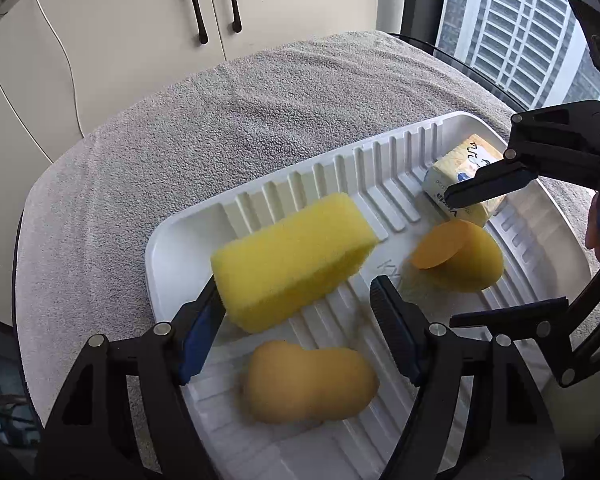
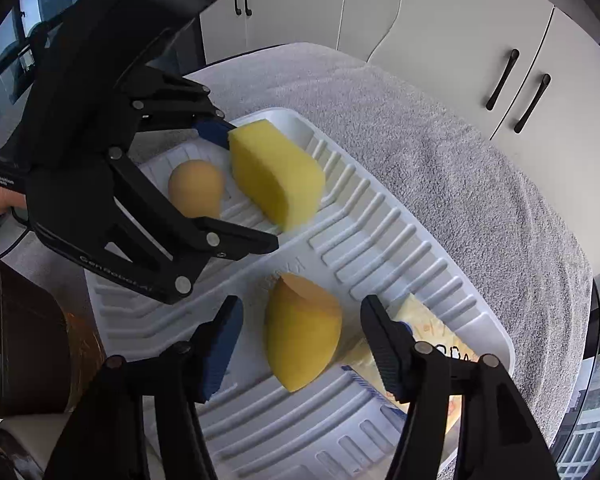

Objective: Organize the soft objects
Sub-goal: 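Lower both sponges into the tray and open both tools, then withdraw both tools from the tray toward the pile of soft items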

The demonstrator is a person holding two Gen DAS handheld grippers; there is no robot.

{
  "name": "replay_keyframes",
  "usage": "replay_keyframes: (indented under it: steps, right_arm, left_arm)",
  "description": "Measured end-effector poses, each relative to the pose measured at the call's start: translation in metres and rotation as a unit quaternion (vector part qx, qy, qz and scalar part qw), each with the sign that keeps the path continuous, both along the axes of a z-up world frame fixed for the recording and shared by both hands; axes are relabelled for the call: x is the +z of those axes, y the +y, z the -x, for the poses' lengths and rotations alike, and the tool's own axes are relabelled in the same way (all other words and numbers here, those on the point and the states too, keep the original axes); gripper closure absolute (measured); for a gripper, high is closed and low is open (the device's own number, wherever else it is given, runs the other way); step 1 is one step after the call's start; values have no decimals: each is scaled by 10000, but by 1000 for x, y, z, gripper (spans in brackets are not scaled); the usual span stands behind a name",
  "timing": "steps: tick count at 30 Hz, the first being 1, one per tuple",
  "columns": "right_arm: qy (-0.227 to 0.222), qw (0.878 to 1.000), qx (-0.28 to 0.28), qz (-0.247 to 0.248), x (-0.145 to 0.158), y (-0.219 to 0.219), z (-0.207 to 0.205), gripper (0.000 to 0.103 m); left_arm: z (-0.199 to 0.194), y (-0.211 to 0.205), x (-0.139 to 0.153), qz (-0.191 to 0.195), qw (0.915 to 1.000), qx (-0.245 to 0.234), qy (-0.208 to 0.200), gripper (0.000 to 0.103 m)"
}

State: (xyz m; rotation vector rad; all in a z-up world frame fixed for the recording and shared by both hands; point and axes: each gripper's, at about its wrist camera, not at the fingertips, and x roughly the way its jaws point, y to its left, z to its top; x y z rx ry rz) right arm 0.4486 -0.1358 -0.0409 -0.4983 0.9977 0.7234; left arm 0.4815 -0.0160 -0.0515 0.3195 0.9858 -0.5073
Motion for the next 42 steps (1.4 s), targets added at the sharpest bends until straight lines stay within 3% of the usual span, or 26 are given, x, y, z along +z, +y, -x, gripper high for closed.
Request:
replay_keyframes:
  steps: [4, 9, 12, 14, 27, 42]
  right_arm:
    - [-85, 9999, -59, -110, 10, -8, 7, 32]
    - [-141, 9990, -291, -316, 23, -22, 10, 25]
    - [-166, 9980, -422, -446, 31, -31, 13, 14]
    - [-272, 9963, -553, -598, 39, -39, 16, 0]
    - [-845, 9806, -1422, -1056, 77, -95, 35, 0]
    - [-1009, 9669, -1991, -1234, 84, -136, 123, 0]
  left_arm:
    - [6, 6, 9, 91, 9998, 62, -145, 27]
    - [12, 18, 18, 185, 9990, 280, -291, 3]
    - [18, 30, 26, 245, 9966, 601, -514, 0]
    - [23, 38, 33, 368, 9945, 751, -627, 0]
    - [55, 69, 52, 578, 9875, 1218, -818, 0]
    - [170, 106, 72, 866, 9768, 1594, -1140, 0]
